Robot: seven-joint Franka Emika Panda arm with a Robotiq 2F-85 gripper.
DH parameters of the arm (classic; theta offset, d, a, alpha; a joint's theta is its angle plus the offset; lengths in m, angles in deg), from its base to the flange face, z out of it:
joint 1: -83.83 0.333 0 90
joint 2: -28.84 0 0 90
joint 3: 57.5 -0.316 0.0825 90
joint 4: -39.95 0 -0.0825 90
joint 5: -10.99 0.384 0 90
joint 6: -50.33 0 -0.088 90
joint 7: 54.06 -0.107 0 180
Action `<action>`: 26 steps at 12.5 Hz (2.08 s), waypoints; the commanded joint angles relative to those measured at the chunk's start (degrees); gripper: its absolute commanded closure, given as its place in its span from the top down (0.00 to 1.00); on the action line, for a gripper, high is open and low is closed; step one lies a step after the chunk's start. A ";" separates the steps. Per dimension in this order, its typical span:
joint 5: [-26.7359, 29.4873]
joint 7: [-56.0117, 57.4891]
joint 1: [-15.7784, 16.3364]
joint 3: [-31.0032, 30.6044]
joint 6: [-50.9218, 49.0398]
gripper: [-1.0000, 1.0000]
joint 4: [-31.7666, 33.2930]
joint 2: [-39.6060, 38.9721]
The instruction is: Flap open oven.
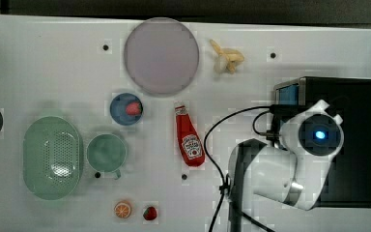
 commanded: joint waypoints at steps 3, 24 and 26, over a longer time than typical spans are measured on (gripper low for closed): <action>-12.47 -19.63 5.17 -5.92 -0.82 0.18 1.39 -1.15; -32.56 -54.22 13.50 -12.44 -3.40 0.18 -3.49 -21.35; -31.78 -54.23 13.72 -13.07 -2.62 0.18 -4.26 -20.62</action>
